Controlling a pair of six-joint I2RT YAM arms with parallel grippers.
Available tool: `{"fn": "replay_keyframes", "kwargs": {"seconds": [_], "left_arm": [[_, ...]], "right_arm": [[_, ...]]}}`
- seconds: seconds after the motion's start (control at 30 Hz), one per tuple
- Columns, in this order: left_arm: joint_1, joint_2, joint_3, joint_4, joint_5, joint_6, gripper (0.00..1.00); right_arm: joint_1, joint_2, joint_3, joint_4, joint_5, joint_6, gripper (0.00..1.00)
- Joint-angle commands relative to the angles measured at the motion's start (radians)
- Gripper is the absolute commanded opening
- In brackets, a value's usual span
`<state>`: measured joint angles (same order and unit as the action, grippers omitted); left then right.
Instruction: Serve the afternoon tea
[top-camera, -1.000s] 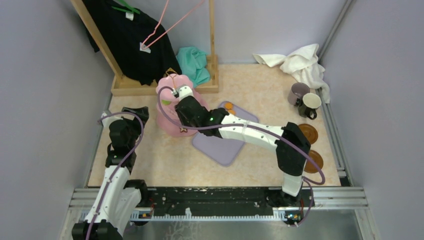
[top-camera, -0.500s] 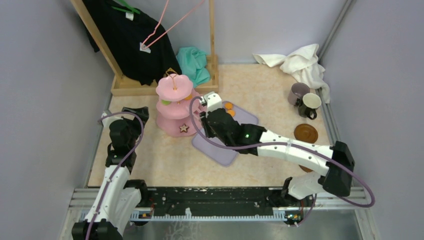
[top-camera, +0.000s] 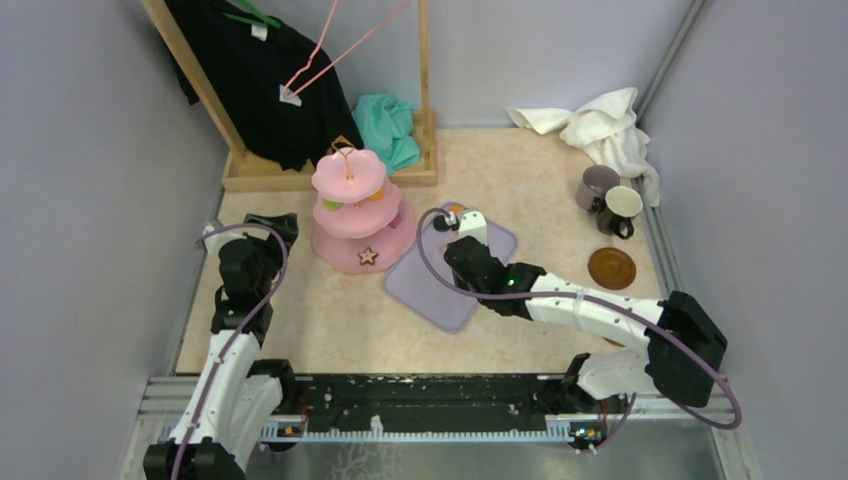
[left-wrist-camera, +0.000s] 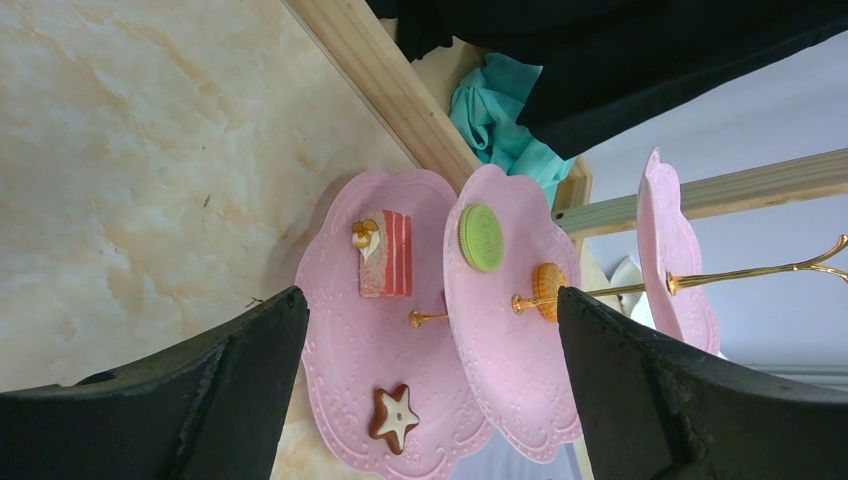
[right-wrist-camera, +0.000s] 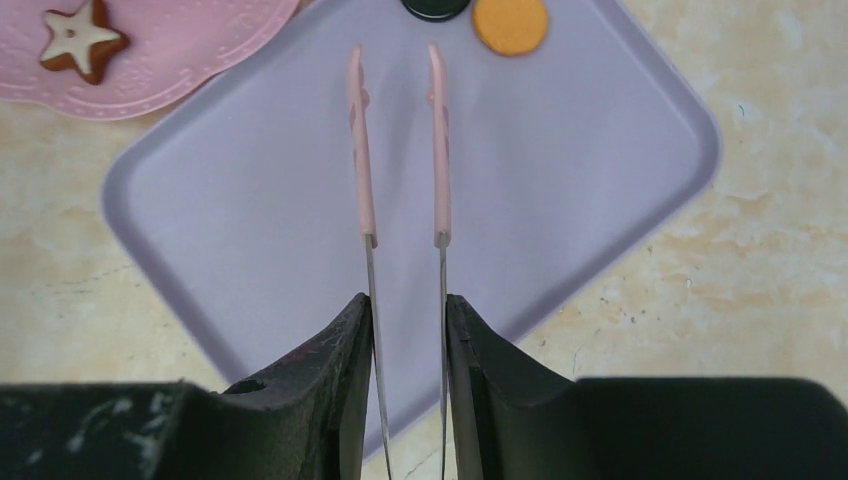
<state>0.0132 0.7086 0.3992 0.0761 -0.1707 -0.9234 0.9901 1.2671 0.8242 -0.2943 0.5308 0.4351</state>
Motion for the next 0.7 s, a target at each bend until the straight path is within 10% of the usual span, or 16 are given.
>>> {"fn": "replay_keyframes", "kwargs": {"seconds": [0.0,0.67], "left_arm": [[0.006,-0.005,-0.005,0.036,0.013,-0.001,0.99],[0.007,-0.005,-0.014,0.042,0.018,-0.009,0.99]], "right_arm": [[-0.043,0.01,-0.016,0.094,-0.02,0.045,0.31],[-0.111,0.198,0.026,0.16,-0.078,0.057,0.35]]}}
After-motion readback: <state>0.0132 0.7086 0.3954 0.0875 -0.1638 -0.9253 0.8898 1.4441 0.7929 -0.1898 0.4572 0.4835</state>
